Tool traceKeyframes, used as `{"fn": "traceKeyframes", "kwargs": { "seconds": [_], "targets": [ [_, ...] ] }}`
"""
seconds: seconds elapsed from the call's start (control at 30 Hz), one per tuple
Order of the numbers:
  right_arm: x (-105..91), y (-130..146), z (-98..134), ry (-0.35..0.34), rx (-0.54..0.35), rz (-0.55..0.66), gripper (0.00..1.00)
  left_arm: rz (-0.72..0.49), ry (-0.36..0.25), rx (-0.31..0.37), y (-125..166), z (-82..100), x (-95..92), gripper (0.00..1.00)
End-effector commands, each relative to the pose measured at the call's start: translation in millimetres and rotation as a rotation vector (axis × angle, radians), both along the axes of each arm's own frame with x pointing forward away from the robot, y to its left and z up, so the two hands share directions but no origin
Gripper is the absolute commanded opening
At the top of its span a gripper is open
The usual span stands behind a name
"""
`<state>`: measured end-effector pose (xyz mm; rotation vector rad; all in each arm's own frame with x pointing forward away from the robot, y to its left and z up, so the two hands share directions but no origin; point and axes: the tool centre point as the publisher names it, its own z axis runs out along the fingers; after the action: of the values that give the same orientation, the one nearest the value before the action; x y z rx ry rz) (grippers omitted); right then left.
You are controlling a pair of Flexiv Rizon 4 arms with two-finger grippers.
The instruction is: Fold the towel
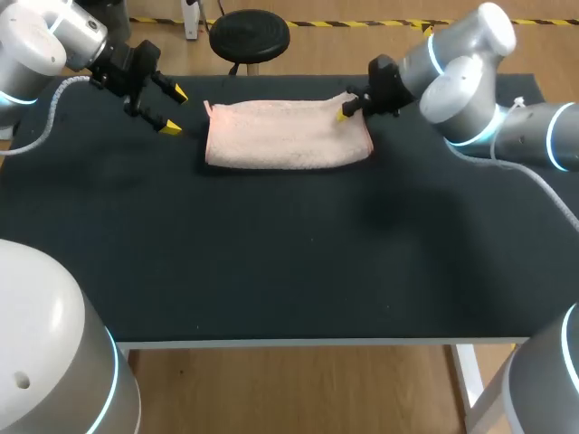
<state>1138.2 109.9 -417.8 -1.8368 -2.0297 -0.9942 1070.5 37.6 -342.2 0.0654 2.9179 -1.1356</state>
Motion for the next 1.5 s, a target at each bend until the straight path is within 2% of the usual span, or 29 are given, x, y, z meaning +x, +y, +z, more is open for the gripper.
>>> {"fn": "traceKeyframes", "kwargs": {
  "seconds": [0.03, 0.17, 0.33, 0.63, 0.83, 1.0, 1.23, 1.27, 1.3, 1.33, 1.5],
  "targets": [
    [-0.9, 14, 16, -0.007, -0.069, -0.033, 0.0, 0.0, -0.003, -0.002, 0, -0.9, 0.0, 1.0],
    [4.7, 32, 25, -0.017, -0.105, -0.053, 0.0, 0.0, -0.003, -0.002, 0, -0.9, 0.0, 1.0],
    [9.1, 69, 38, -0.042, -0.144, -0.039, 0.0, 0.0, -0.003, -0.002, 0, -0.9, 0.0, 1.0],
    [16.2, 161, 62, -0.103, -0.224, 0.018, 0.0, 0.0, -0.003, -0.002, 0, -0.9, 0.0, 1.0],
    [18.2, 212, 62, -0.103, -0.259, 0.018, 0.0, 0.0, -0.003, -0.002, 0, -0.9, 0.0, 1.0],
    [6.1, 235, 60, -0.1, -0.284, 0.018, 0.0, 0.0, -0.003, -0.002, 0, -0.9, 0.0, 1.0],
    [-8.5, 250, 66, -0.109, -0.285, 0.024, 0.0, 0.0, -0.003, -0.002, 0, -0.9, 0.0, 1.0],
    [-9.6, 250, 67, -0.109, -0.288, 0.024, 0.32, 0.0, -0.003, -0.002, 0, -0.9, 0.0, 1.0],
    [-11.0, 250, 69, -0.11, -0.287, 0.023, 0.72, 0.0, -0.003, -0.002, 0, -0.9, 0.0, 1.0],
    [-13.0, 250, 73, -0.118, -0.278, 0.025, 1.0, 0.0, -0.003, -0.002, 0, -0.9, 0.0, 1.0],
    [-21.7, 242, 101, -0.169, -0.245, -0.001, 1.0, 0.0, -0.003, -0.002, 0, -0.9, 0.0, 1.0]
  ]
}}
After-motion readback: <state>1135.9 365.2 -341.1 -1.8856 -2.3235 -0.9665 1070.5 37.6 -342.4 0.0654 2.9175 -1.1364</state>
